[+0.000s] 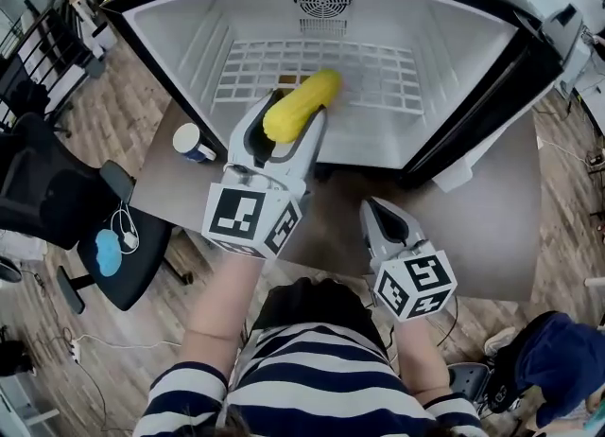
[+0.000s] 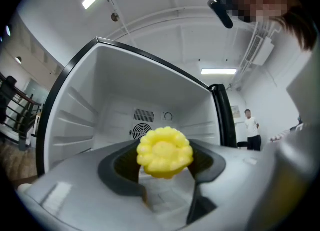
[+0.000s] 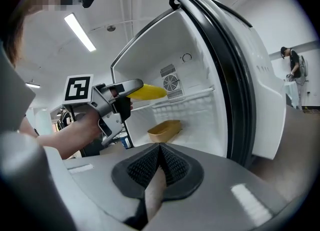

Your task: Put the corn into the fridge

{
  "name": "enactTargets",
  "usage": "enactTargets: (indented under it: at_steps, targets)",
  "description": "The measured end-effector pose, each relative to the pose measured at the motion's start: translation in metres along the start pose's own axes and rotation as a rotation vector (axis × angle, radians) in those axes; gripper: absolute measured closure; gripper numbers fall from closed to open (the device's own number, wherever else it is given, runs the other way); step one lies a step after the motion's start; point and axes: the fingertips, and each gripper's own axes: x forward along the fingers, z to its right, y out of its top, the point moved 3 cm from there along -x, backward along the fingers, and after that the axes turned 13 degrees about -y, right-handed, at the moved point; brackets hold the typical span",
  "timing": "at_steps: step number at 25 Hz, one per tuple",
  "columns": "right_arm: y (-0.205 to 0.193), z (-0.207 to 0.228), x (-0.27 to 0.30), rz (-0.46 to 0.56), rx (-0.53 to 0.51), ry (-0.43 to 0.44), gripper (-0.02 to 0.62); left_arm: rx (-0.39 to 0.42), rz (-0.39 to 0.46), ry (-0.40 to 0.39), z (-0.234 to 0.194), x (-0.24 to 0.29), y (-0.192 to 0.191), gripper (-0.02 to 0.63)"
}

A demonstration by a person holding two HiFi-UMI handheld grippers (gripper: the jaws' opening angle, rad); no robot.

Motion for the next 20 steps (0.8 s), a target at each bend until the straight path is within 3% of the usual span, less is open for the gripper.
enactTargets:
  at_steps: [11, 20]
  targets:
    - [-0.005, -0.009, 0.022, -0.014, -0.005, 0.086, 0.603, 0.019, -0.037, 0.077, -0.013, 0.019, -0.014, 0.606]
    - [-0.013, -0.015, 0.031, -0.027, -0.007, 0.122, 0.603, 0.051, -0.132, 0.065, -0.021, 0.025, -0.021, 0.606]
